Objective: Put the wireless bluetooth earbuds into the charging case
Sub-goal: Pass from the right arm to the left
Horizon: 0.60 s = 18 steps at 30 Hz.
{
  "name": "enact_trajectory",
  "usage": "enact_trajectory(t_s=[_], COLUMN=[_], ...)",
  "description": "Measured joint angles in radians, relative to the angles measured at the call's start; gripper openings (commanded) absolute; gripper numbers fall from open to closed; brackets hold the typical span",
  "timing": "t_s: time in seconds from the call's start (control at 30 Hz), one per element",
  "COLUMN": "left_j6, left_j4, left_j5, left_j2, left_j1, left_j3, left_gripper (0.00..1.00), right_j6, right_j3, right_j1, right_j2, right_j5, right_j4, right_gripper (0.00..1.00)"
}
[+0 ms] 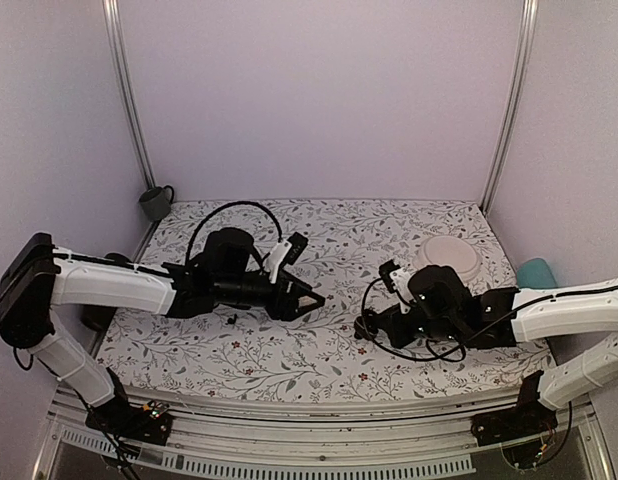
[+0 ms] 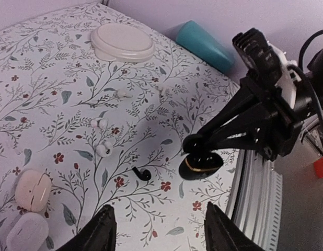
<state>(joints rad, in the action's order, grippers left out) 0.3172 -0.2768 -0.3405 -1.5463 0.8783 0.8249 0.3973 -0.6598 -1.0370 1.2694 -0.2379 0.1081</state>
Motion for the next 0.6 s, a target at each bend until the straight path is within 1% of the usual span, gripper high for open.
enact_trajectory(t_s=[0.13,0.3,0.43,0.53,0.6], left_j6=[-0.035,-0.089,-0.105,-0.105,-0.100], left_j4=[0.037,0.116,0.167,0.188,0.194], left_j5=[-0.156,-0.334,-0.487,-0.575,-0.614], left_j2=[-0.012,-0.026,-0.060,-0.066,-0.066], left_j1=[-0.029,-0.047,-0.054,-0.056,-0.056], left_j3=[0.078,0.154,0.180,0.183,0.183], left_gripper=[0.44,0.33,0.28,0.25,0.26], right_j6=[-0.109,-0.219,-0.276,-0.307,-0.325], right_j3=[-0.066,-0.163,-0.227,-0.246,-0.256], right_j1=[-0.011,-0.030,-0.049,-0.060,-0.063], right_j2=[0.042,0.069,0.072,0.082,0.090], right_j5=[0.131,0.266,0.333,0.369,0.382], right_j4=[-0.051,-0.059,-0.042,-0.008,0.002], right_gripper=[0.02,0.02,0.02,0.02,0.02])
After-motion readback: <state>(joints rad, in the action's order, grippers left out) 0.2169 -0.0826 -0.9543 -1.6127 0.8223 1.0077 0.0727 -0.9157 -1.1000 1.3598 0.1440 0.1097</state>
